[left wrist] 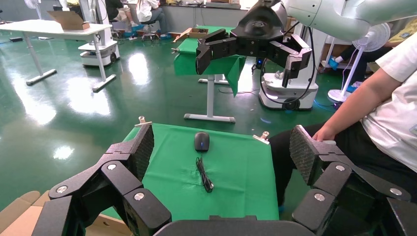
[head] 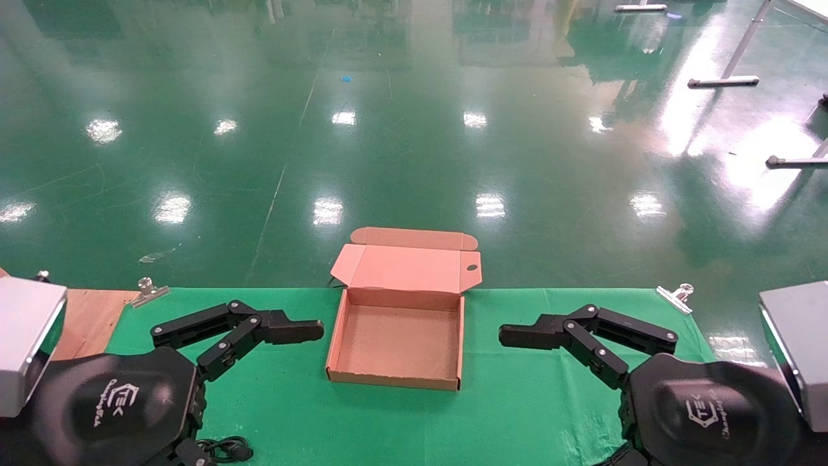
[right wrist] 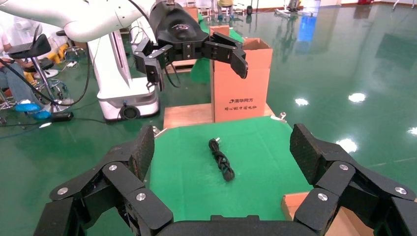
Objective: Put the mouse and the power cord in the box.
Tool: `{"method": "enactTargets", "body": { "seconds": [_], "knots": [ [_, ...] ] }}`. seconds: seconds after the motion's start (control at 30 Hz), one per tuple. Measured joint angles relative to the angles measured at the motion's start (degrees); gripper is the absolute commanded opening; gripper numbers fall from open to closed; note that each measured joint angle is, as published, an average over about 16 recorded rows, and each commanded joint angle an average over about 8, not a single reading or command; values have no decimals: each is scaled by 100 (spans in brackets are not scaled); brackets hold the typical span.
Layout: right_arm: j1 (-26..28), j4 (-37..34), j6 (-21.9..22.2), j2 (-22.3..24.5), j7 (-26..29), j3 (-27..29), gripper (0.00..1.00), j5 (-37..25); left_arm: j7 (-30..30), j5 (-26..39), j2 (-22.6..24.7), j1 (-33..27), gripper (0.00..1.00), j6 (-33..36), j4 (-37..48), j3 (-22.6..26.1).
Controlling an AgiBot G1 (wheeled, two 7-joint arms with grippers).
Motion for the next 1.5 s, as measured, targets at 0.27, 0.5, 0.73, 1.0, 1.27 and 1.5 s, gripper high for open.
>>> {"method": "enactTargets", "body": {
  "seconds": [0.27, 0.5, 0.73, 1.0, 1.27, 1.5],
  "knots": [
    [0, 0, 0, 0, 0, 0, 100, 0, 0, 0, 0, 0, 100, 0, 0, 0],
    [3, -3, 4, -4, -3, -4, 100, -4, 0, 0, 0, 0, 100, 1, 0, 0],
    [3, -20, 16, -14, -21, -21, 100, -50, 24, 35, 26, -17, 100, 22, 12, 23],
    [251, -123, -34, -156, -310, -294, 100, -767, 347, 499, 98, -199, 100, 180, 250, 206],
    [892, -538, -132, -501, -973, -926, 100, -2400, 1088, 1712, 216, -723, 100, 392, 1014, 766],
    [1559, -1199, -81, -896, -1695, -1625, 100, -4145, 1938, 3081, 530, -1448, 100, 427, 2160, 1504]
  ]
}}
